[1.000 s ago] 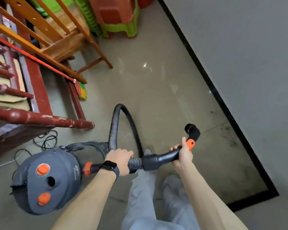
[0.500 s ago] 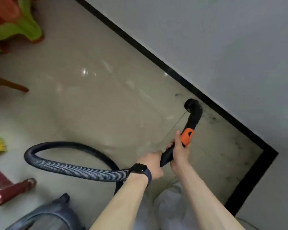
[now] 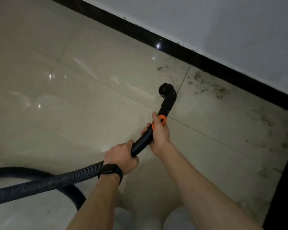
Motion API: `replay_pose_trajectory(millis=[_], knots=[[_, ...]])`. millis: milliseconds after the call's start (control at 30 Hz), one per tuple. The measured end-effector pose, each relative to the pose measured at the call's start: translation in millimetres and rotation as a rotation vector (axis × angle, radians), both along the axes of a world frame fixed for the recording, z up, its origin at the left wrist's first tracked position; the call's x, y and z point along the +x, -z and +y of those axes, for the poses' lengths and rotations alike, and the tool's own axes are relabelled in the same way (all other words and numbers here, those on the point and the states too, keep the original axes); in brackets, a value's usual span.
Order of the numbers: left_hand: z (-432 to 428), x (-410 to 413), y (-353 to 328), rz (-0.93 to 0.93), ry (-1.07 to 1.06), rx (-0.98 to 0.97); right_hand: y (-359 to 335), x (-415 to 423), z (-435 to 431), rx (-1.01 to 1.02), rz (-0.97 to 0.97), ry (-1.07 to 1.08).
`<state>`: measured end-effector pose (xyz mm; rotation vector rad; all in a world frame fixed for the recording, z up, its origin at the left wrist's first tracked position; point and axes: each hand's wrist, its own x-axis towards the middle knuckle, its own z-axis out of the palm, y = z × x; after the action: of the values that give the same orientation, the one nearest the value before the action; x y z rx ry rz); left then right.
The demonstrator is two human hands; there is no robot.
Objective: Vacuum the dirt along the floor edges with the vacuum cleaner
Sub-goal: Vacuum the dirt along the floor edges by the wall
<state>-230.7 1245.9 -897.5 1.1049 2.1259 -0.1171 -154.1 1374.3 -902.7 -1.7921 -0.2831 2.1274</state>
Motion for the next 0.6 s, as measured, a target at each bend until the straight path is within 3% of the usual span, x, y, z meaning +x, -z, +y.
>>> replay_pose_trajectory(millis=[300,600], knots=[[11.5,-83.5,93.7,-0.019,0.011,0.023,88.6,-72.2,2.1,0.175,-0.09,-0.027],[10.1,-111.8,135.8,0.055,0.007,0.141,111.2,-93.3,-6.9,0.321,-0.113,-0.009]])
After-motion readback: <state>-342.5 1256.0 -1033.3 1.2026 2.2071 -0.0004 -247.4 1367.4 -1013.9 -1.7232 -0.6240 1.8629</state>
